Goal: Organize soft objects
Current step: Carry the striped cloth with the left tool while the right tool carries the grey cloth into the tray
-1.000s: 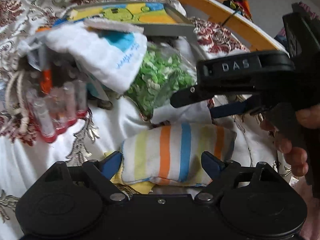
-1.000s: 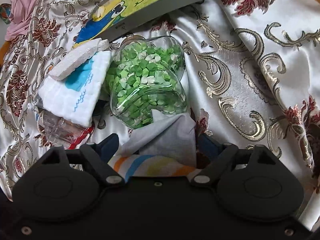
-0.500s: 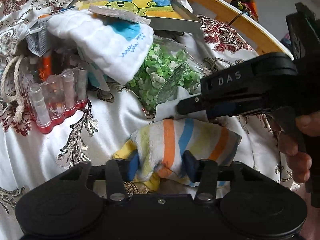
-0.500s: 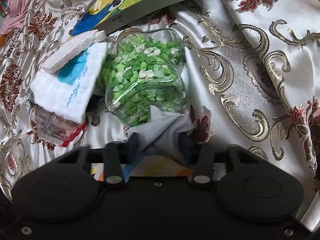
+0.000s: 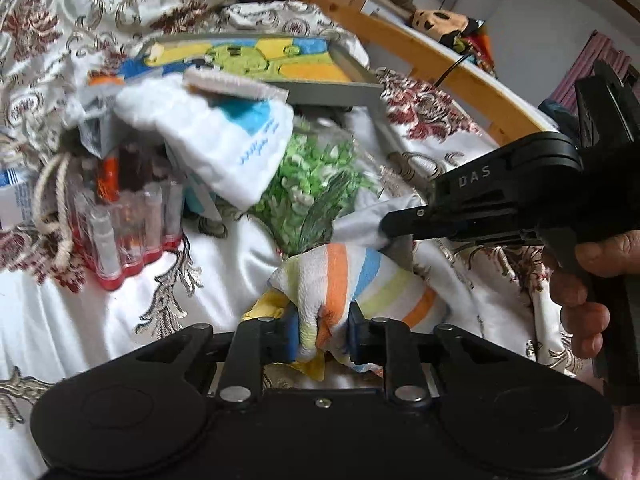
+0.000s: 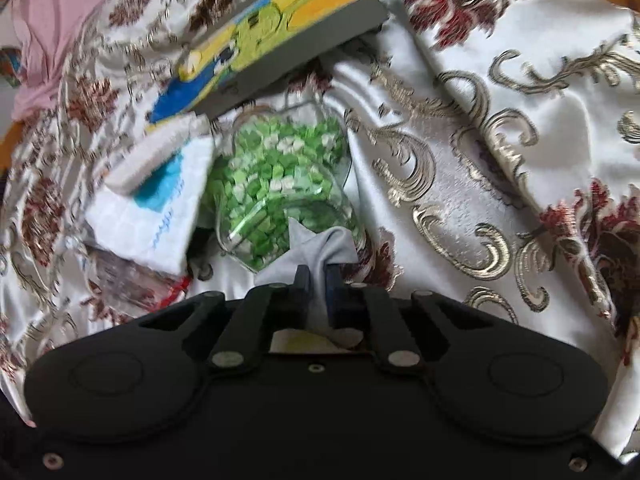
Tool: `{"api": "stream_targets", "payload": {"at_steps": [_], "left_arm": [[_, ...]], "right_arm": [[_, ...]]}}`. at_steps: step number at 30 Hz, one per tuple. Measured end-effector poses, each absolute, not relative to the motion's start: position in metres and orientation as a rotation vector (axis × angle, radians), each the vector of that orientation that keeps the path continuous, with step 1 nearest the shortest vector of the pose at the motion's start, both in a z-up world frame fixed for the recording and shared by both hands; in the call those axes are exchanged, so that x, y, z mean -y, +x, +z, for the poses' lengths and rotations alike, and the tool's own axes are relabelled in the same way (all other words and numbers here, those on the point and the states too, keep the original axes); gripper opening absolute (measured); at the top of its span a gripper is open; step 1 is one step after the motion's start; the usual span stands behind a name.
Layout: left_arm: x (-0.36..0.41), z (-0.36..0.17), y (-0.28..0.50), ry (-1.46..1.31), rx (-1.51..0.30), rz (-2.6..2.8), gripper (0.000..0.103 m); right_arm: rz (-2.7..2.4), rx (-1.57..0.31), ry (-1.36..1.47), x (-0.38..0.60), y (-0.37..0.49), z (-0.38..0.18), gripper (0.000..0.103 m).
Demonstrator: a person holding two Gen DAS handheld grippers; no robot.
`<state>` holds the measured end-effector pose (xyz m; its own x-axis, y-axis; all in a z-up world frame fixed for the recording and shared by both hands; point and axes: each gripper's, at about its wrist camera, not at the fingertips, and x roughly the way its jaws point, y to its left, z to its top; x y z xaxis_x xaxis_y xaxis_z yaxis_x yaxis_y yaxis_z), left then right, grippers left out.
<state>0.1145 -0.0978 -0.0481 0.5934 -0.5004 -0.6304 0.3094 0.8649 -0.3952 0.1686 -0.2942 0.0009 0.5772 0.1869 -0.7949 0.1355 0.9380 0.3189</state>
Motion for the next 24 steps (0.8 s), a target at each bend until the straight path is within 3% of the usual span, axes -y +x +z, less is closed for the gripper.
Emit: {"api": "stream_targets", "payload": {"at_steps": [12, 24], "left_arm": [[0.082, 0.012, 0.101, -0.284, -0.639, -0.424, 0.023], [0.077, 0.064, 0.157, -0.258, -0.54, -0.307, 0.023]], "right_arm": [[0.129, -0.65, 0.52, 0.314, 0.142, 0.064, 0.003], [0.165, -0.309, 0.406, 0.295, 0.192, 0.125, 0.003]]}}
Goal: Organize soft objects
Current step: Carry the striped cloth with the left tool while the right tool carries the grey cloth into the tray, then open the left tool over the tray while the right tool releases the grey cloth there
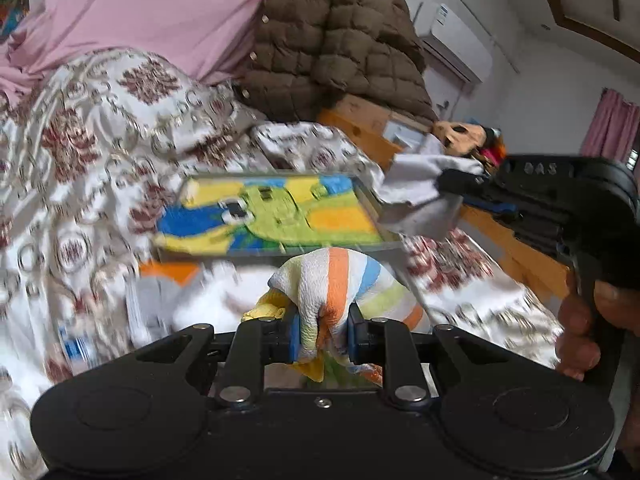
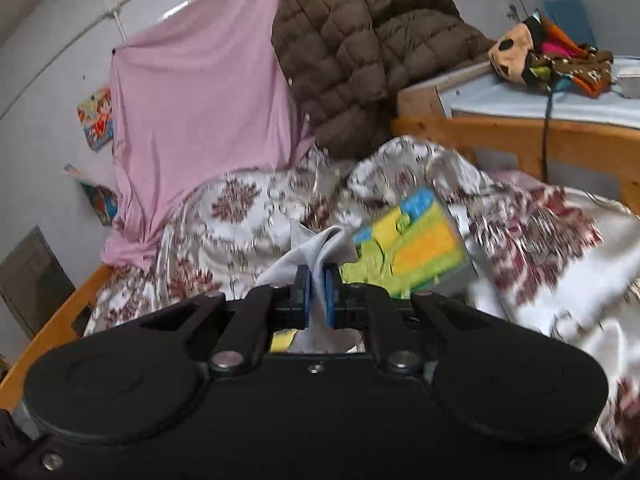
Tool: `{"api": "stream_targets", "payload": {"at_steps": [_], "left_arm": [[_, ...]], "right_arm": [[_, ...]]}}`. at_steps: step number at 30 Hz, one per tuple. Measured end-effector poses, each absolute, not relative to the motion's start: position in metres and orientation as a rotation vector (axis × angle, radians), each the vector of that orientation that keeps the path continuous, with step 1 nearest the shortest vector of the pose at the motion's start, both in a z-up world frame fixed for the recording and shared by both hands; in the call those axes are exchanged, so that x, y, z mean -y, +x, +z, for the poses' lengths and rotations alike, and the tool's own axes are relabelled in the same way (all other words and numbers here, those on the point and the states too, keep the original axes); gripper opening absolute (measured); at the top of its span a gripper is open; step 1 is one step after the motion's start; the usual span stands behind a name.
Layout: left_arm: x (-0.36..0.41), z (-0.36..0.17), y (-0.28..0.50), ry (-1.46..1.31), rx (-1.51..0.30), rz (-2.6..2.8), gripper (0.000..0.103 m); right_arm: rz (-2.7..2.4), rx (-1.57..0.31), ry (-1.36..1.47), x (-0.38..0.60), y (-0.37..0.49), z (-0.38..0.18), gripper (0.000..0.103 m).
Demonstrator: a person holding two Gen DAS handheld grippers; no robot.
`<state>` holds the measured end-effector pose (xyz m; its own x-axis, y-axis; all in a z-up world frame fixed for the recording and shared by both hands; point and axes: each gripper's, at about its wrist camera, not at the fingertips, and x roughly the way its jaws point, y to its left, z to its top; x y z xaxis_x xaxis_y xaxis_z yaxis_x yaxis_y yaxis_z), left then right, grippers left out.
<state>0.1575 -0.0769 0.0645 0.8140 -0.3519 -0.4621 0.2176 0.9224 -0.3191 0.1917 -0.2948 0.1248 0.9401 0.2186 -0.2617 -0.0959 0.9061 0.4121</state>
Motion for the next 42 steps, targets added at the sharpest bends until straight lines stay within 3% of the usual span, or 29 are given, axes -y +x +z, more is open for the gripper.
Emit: {"api": "stream_targets", "payload": {"at_steps": [10, 20, 35, 42], "left_arm": [[0.075, 0.088, 0.274, -0.238, -0.468, -0.208, 0.023], [0.115, 0.047, 0.378, -0.188, -0.543, -0.215, 0.023], [0.133, -0.015, 0.419, -0.129, -0.767, -0.184, 0.024], [0.132, -0.025, 0.426, -0.116, -0.837, -0.169, 0.026]], "right_arm": [[0.089, -0.268, 0.461, 0.332, 0.304, 0.092, 0.003], [0.01, -0.424, 0.475, 0.353, 0.405, 0.017, 0.003], [-0.131, -0.702, 0.442, 0.359, 0.457, -0.093, 0.003], [-0.135, -0.724, 0.44, 0.352, 0.462, -0.121, 0.003]]}}
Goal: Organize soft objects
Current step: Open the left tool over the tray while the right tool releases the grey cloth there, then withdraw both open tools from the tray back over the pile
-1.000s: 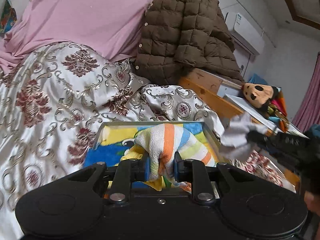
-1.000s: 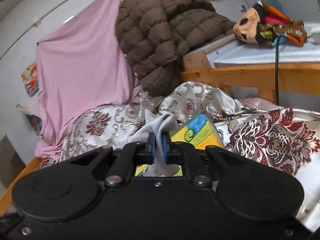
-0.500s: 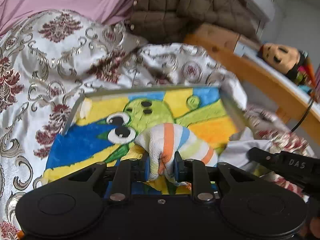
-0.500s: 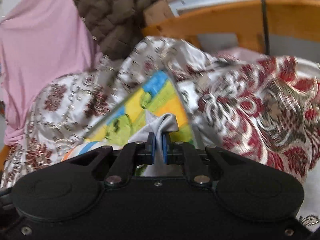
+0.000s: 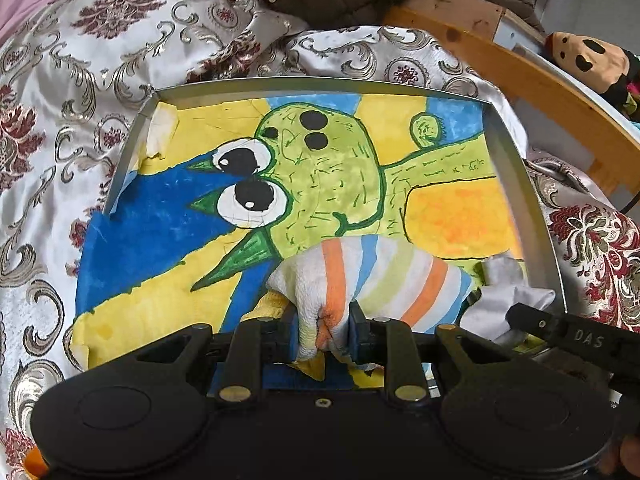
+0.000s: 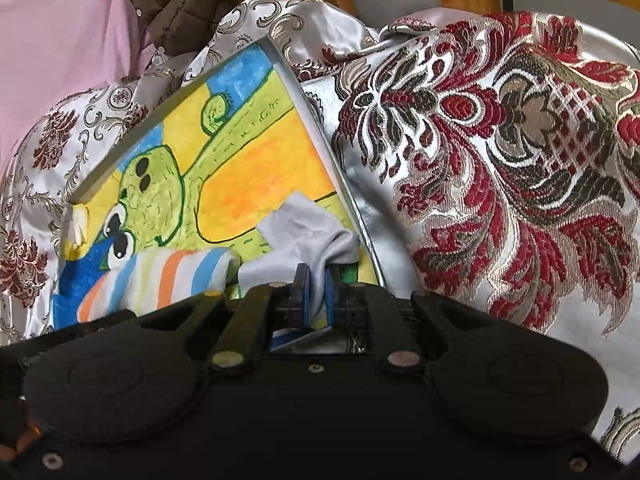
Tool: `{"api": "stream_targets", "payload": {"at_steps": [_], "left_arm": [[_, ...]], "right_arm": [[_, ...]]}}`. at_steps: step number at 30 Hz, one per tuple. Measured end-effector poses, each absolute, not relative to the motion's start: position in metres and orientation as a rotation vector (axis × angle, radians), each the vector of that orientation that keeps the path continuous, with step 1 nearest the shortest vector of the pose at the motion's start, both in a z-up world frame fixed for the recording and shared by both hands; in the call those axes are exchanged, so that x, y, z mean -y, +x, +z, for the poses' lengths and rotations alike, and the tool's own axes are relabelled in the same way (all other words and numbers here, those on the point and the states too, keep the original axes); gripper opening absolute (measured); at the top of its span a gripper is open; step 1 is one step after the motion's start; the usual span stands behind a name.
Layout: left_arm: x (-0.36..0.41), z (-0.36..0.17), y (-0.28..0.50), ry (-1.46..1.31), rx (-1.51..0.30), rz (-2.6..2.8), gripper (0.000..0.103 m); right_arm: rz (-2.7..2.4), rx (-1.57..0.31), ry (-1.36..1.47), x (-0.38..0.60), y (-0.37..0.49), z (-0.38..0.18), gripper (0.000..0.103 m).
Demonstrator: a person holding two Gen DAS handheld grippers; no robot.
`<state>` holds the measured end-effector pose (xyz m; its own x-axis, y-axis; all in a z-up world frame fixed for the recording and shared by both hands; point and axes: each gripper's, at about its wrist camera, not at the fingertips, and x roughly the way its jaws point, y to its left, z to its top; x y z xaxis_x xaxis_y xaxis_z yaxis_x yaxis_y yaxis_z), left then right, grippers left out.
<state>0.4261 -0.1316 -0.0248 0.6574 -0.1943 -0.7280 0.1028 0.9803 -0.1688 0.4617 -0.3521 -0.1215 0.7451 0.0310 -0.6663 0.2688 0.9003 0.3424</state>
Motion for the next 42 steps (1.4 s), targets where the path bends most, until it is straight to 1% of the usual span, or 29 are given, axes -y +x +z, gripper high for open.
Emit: {"api": "stream_targets", "payload": {"at_steps": [3, 4, 5, 7, 8, 10, 12, 14, 15, 16, 17, 19, 20, 22, 25, 27, 28, 30, 32, 37, 40, 42], "left_arm": [[0.13, -0.022, 0.427, -0.121, -0.845, -0.165, 0.031], [0.13, -0.02, 0.426, -0.121, -0.844, -0.164, 0.031], [0.129, -0.018, 0.425, -0.123, -0.841, -0.165, 0.034], [0.127, -0.014, 0.423, -0.127, -0.837, -0.159, 0.038], [0.125, -0.011, 0.422, -0.128, -0.834, -0.157, 0.041], [0.122, -0.006, 0.418, -0.135, -0.826, -0.152, 0.047], [0.118, 0.001, 0.414, -0.148, -0.809, -0.147, 0.056], [0.114, 0.009, 0.406, -0.155, -0.78, -0.139, 0.064], [0.113, 0.013, 0.402, -0.156, -0.766, -0.135, 0.067], [0.111, 0.018, 0.398, -0.156, -0.751, -0.132, 0.068], [0.11, 0.023, 0.393, -0.156, -0.736, -0.132, 0.071], [0.107, 0.035, 0.382, -0.156, -0.701, -0.129, 0.075], [0.106, 0.04, 0.376, -0.156, -0.685, -0.126, 0.078], [0.102, 0.053, 0.364, -0.157, -0.648, -0.13, 0.081], [0.098, 0.069, 0.343, -0.147, -0.592, -0.136, 0.084], [0.095, 0.08, 0.326, -0.137, -0.546, -0.138, 0.087], [0.093, 0.085, 0.318, -0.133, -0.524, -0.135, 0.088], [0.089, 0.093, 0.3, -0.133, -0.482, -0.125, 0.094], [0.085, 0.1, 0.282, -0.143, -0.444, -0.118, 0.096], [0.078, 0.111, 0.243, -0.161, -0.391, -0.125, 0.1], [0.072, 0.116, 0.219, -0.161, -0.361, -0.125, 0.102], [0.068, 0.117, 0.204, -0.158, -0.345, -0.121, 0.102]], "right_arm": [[-0.127, -0.719, 0.444, 0.35, 0.459, -0.124, 0.004], [-0.122, -0.715, 0.444, 0.348, 0.456, -0.121, 0.006], [-0.116, -0.711, 0.445, 0.35, 0.455, -0.12, 0.007], [-0.102, -0.696, 0.441, 0.346, 0.454, -0.119, 0.016], [-0.095, -0.685, 0.438, 0.344, 0.452, -0.117, 0.019], [-0.077, -0.658, 0.433, 0.341, 0.447, -0.112, 0.032], [-0.069, -0.628, 0.427, 0.339, 0.44, -0.105, 0.041], [-0.055, -0.6, 0.43, 0.337, 0.432, -0.099, 0.045], [-0.051, -0.587, 0.431, 0.336, 0.427, -0.094, 0.049], [-0.046, -0.569, 0.432, 0.335, 0.421, -0.091, 0.056], [-0.042, -0.557, 0.432, 0.333, 0.416, -0.086, 0.059], [-0.024, -0.524, 0.427, 0.333, 0.404, -0.078, 0.069], [-0.019, -0.511, 0.426, 0.332, 0.397, -0.074, 0.072], [-0.006, -0.472, 0.432, 0.334, 0.386, -0.064, 0.086], [0.006, -0.402, 0.445, 0.333, 0.371, -0.05, 0.097], [0.011, -0.355, 0.454, 0.335, 0.359, -0.038, 0.102], [0.013, -0.335, 0.457, 0.335, 0.352, -0.031, 0.102], [0.014, -0.3, 0.451, 0.335, 0.336, -0.019, 0.102], [0.013, -0.269, 0.435, 0.335, 0.318, -0.014, 0.102], [0.001, -0.201, 0.392, 0.325, 0.286, 0.0, 0.103], [-0.009, -0.162, 0.378, 0.317, 0.243, 0.032, 0.103], [-0.014, -0.14, 0.365, 0.313, 0.23, 0.033, 0.103]]}}
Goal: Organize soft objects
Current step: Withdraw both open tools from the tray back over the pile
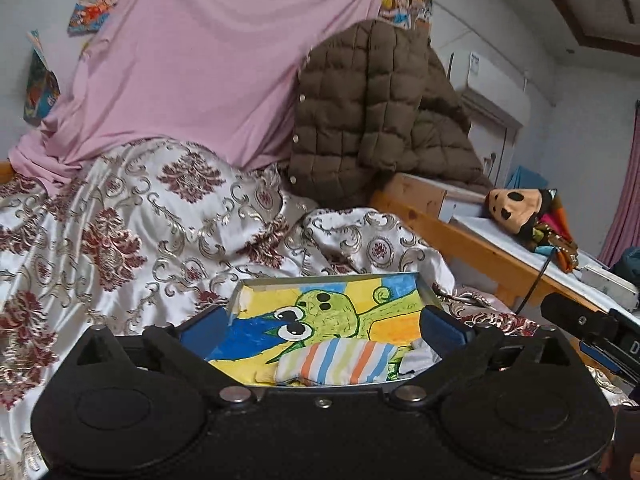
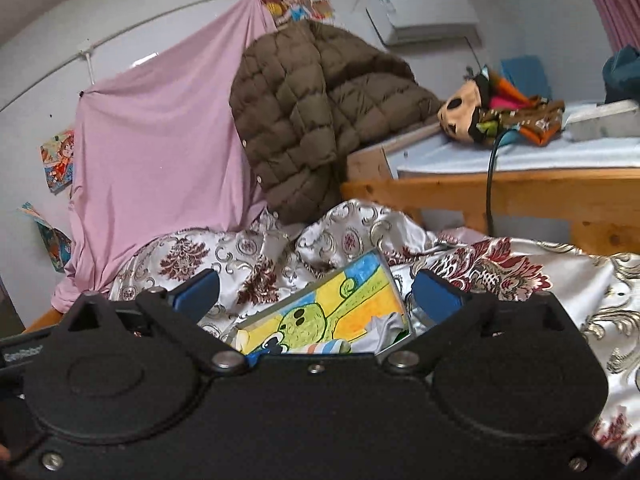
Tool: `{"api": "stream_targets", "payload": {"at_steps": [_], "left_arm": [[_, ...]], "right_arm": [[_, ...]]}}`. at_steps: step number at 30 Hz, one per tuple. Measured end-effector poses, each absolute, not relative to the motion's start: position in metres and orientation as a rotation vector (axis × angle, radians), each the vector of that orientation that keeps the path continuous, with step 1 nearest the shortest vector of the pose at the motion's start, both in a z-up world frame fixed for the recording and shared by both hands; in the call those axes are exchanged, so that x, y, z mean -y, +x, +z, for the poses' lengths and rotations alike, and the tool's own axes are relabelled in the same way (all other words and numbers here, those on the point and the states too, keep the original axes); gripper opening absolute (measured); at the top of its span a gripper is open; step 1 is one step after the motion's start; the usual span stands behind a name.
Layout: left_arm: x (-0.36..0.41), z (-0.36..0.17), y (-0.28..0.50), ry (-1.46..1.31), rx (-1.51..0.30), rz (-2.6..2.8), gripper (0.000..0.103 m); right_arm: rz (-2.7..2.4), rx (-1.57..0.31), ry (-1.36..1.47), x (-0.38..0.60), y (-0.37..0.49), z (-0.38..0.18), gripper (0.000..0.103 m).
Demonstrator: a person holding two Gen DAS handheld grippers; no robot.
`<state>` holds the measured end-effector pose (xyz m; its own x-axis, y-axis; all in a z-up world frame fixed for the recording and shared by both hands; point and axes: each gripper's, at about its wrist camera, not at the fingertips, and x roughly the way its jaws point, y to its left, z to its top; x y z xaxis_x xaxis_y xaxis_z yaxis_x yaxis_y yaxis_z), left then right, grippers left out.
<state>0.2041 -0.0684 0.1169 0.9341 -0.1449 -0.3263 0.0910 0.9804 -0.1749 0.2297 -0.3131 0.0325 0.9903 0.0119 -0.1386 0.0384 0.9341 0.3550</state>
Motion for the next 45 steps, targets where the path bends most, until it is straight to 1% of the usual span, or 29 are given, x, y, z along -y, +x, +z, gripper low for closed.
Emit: {"api": "stream_targets", "payload": {"at_steps": [14, 21, 32, 45], "left_arm": [[0.033, 0.103, 0.123, -0.075, -0.308, -0.094, 0.102], [0.017, 0.091, 0.096, -0.034, -0.317, -0.087, 0.102], [-0.007, 0.063, 0.071, -0.015, -0.377, -0.069, 0.102], [-0.006, 0.033, 0.067, 0.019, -0.491, -0.059, 0.102]], "right_arm": [[-0.023, -0.099, 0.221, 0.274, 0.142, 0.049, 0.103], [-0.029, -0.113, 0.213, 0.265, 0.101, 0.05, 0.103], [-0.048, -0.242, 0.173, 0.253, 0.073, 0.034, 0.103], [-0.027, -0.395, 0.09, 0.237, 0.081, 0.02, 0.103]]}}
